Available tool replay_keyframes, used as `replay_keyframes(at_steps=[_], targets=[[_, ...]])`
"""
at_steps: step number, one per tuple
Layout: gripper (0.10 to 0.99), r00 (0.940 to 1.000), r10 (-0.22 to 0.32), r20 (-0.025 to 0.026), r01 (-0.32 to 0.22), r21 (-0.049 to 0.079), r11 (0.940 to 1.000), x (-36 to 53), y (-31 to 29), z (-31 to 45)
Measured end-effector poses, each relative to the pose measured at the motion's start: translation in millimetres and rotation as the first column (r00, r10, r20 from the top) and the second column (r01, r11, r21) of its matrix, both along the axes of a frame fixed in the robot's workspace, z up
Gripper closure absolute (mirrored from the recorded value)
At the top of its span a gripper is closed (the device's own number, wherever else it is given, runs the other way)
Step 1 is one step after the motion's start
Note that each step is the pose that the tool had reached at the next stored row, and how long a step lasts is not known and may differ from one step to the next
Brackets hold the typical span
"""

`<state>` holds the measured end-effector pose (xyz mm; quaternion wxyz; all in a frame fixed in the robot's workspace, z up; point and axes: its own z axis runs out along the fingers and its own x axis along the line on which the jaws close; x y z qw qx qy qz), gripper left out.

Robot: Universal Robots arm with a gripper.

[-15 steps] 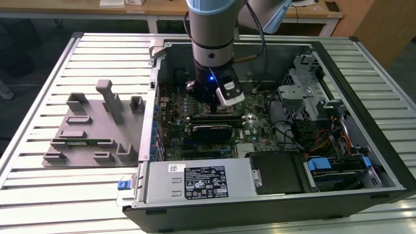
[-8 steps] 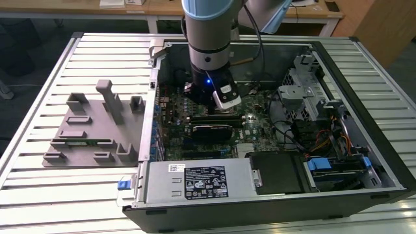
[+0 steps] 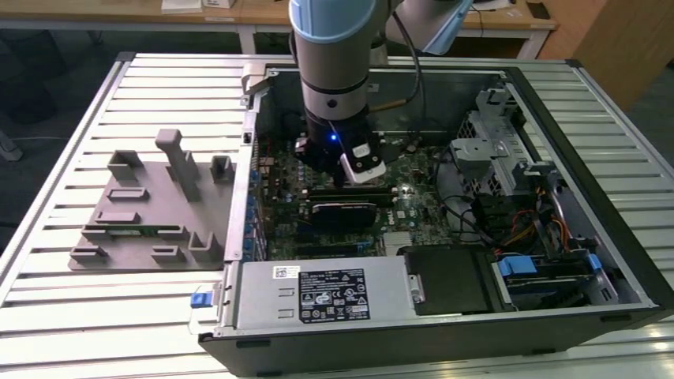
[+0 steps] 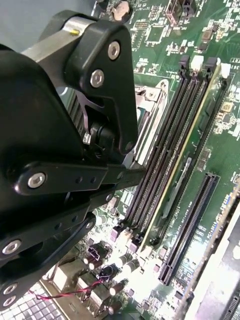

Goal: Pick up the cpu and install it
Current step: 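Install the second cpu locking lever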

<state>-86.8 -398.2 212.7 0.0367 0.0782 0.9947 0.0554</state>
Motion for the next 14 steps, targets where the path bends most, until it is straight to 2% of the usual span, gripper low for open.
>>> replay_keyframes(at_steps=[5,14], targets=[[0.980,1.0000,0.000,-0.0005,0.000,0.010,1.0000,-1.6,-3.8,-3.4],[0.980,1.0000,0.000,-0.0004,0.000,0.070,0.9976,-5.2,-8.4,-8.0]])
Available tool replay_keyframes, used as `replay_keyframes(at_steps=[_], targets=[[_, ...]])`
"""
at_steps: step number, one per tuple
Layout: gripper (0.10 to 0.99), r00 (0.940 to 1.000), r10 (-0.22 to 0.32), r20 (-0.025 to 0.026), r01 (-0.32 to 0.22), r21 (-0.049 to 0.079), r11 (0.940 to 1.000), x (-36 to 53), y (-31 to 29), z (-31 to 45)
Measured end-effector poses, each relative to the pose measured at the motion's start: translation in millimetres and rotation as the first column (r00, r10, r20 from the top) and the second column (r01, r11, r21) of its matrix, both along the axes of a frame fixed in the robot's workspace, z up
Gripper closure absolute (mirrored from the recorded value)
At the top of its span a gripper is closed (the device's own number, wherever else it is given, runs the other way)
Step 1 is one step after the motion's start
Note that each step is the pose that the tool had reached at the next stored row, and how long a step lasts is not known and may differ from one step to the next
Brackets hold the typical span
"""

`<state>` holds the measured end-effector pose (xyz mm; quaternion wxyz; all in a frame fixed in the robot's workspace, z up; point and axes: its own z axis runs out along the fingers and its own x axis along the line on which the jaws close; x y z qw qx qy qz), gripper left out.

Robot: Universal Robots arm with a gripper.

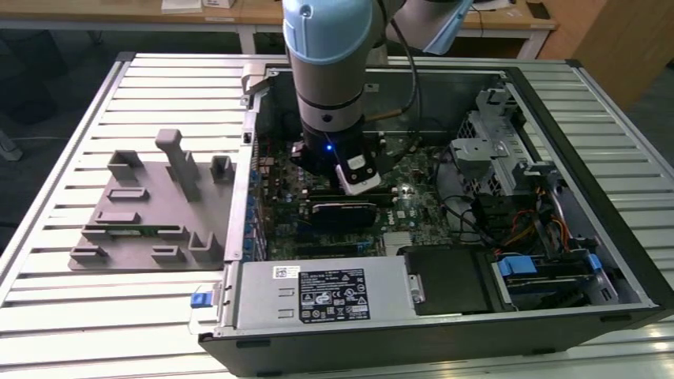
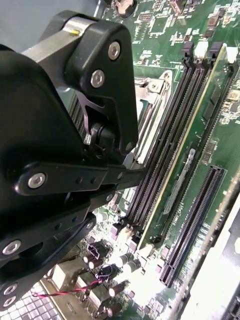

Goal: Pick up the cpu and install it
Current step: 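Install the second cpu locking lever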

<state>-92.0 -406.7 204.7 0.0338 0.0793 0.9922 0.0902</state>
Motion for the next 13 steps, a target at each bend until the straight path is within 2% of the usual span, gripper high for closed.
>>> replay_keyframes(at_steps=[4,9,13], targets=[[0.980,1.0000,0.000,-0.0001,0.000,0.028,0.9996,-0.2,-1.5,-2.5],[0.980,1.0000,0.000,0.0000,0.000,0.044,0.9990,-1.2,-3.5,-5.1],[0.980,1.0000,0.000,0.0000,0.000,0.067,0.9978,-3.0,-4.0,-6.7]])
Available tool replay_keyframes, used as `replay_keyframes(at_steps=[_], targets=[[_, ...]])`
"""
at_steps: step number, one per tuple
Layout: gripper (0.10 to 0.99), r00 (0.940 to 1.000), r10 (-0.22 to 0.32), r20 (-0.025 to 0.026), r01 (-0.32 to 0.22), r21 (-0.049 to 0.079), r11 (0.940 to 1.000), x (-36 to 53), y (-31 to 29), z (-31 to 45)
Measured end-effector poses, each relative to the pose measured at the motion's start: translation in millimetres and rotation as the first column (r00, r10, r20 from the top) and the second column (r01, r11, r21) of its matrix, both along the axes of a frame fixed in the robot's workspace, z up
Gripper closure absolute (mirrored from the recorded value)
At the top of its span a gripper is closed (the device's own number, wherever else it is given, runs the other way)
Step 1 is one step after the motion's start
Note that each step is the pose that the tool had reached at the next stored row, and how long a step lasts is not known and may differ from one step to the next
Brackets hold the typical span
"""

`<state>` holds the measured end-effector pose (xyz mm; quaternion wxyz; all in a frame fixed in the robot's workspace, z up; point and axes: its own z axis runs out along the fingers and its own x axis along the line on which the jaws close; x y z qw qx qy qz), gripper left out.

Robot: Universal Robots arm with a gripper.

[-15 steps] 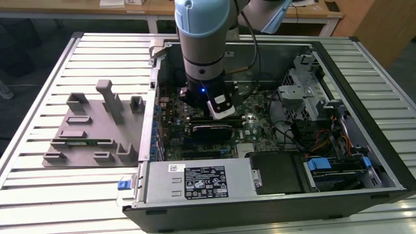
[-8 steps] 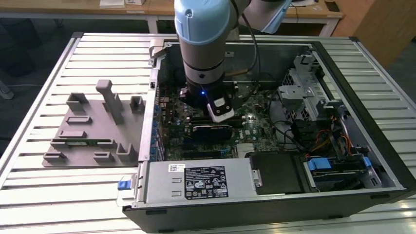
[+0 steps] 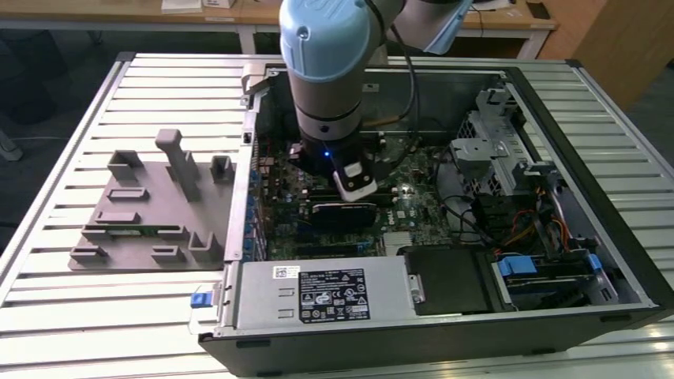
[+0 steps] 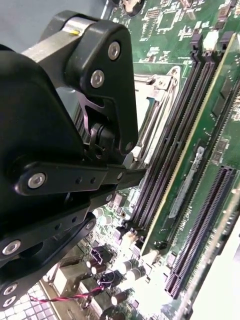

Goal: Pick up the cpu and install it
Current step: 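Install the second cpu locking lever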

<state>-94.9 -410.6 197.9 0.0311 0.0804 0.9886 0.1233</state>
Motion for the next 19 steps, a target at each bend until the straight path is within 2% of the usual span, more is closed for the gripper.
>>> replay_keyframes(at_steps=[7,13,15,19], targets=[[0.980,1.0000,0.000,0.0001,0.000,0.017,0.9999,-1.5,-0.3,-6.4],[0.980,1.0000,0.000,-0.0013,0.000,0.017,0.9999,-2.0,-0.9,-8.1],[0.980,1.0000,0.000,0.0009,0.000,0.018,0.9998,-2.0,-0.8,-5.5],[0.980,1.0000,0.000,0.0064,0.000,0.017,0.9999,-2.0,-0.8,5.3]])
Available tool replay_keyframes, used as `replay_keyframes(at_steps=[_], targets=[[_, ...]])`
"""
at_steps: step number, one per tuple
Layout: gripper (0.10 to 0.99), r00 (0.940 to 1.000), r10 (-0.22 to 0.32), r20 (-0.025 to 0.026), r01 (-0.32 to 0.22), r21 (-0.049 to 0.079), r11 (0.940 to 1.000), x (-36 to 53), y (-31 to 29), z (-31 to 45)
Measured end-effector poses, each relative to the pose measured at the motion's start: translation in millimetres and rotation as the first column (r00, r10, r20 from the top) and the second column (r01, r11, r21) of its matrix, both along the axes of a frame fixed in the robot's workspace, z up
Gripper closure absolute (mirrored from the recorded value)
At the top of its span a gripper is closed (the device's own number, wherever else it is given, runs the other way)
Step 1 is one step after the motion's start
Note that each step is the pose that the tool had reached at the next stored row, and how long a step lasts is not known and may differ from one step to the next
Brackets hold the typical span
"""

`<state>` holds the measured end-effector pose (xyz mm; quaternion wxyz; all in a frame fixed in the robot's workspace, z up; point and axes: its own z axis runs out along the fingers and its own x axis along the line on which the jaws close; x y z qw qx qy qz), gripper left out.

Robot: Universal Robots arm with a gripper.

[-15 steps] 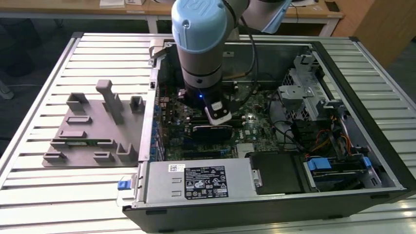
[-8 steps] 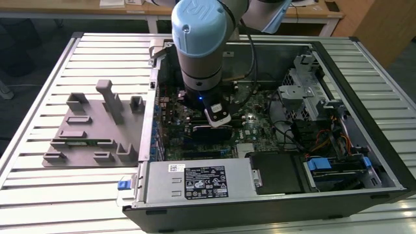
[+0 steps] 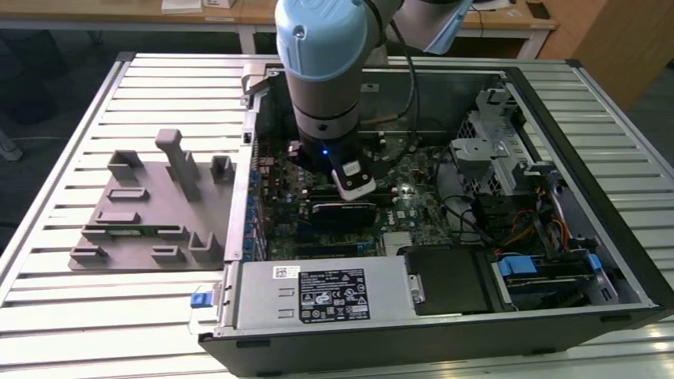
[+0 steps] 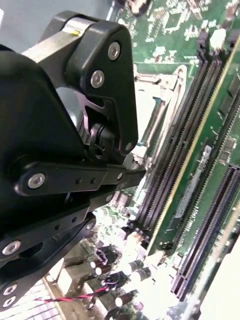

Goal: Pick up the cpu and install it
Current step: 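Install the second cpu locking lever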

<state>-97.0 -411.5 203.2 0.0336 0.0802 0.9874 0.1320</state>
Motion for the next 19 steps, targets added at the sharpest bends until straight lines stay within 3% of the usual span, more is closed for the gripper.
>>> replay_keyframes(at_steps=[6,12,16,19], targets=[[0.980,1.0000,-0.002,0.0046,0.002,-0.004,1.0000,0.0,0.0,14.5],[0.980,0.9999,-0.009,0.0049,0.009,-0.048,0.9988,1.4,0.4,16.8],[0.980,0.9999,-0.011,0.0050,0.012,-0.061,0.9980,8.9,2.6,16.7],[0.980,0.9999,-0.012,0.0051,0.012,-0.067,0.9977,12.5,9.7,16.4]])
